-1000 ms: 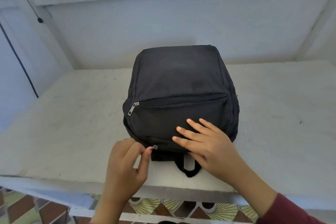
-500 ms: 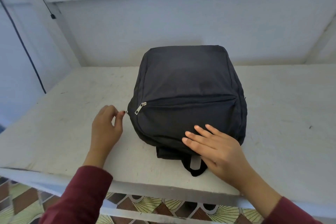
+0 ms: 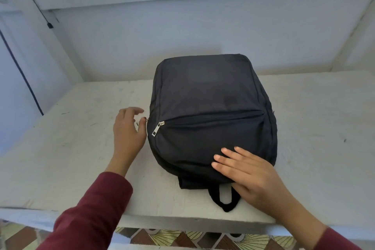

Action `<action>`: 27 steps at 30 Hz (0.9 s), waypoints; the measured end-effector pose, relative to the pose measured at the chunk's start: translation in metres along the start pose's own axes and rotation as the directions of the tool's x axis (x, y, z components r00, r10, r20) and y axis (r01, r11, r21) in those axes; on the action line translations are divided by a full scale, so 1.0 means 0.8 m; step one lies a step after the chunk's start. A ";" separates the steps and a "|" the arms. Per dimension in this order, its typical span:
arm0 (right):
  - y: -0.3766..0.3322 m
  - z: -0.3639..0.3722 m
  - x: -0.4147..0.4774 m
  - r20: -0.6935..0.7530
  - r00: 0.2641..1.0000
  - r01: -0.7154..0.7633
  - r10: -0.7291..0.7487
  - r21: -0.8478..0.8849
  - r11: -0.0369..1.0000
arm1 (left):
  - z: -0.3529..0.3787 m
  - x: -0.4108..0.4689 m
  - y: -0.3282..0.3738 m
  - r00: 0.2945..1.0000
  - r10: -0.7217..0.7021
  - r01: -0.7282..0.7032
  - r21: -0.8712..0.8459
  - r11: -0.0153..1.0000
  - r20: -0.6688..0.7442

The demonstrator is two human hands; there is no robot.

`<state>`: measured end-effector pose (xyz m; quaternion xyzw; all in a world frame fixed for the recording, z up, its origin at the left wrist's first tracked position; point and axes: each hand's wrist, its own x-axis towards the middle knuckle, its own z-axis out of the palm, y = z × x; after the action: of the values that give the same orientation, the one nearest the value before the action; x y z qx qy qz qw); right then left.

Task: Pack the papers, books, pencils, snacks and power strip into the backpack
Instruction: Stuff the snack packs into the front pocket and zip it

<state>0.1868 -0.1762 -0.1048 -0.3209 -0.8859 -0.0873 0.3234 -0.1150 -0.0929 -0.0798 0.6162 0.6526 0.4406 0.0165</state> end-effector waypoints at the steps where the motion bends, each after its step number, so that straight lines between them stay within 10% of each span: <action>1: 0.004 -0.002 -0.002 0.005 1.000 -0.005 0.005 -0.006 1.000 | -0.001 -0.009 0.005 1.000 0.010 -0.011 -0.040 0.999 -0.012; 5: 0.019 -0.016 -0.007 0.018 0.997 -0.074 0.074 -0.033 0.997 | -0.016 -0.055 0.033 0.941 0.338 -0.332 -0.148 0.932 0.023; 12: 0.043 -0.042 -0.016 0.095 0.988 -0.111 0.122 -0.109 0.988 | -0.019 -0.089 0.042 0.528 0.783 -0.834 0.029 0.551 0.330; 27: 0.058 -0.048 0.022 -0.237 0.971 -0.041 -0.006 -0.196 0.980 | -0.003 -0.059 0.073 0.525 0.843 -0.849 0.004 0.528 0.119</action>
<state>0.2254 -0.1449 -0.0659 -0.3468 -0.8250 -0.2104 0.3936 -0.0591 -0.1420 -0.0682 0.8771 0.2835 0.3409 -0.1849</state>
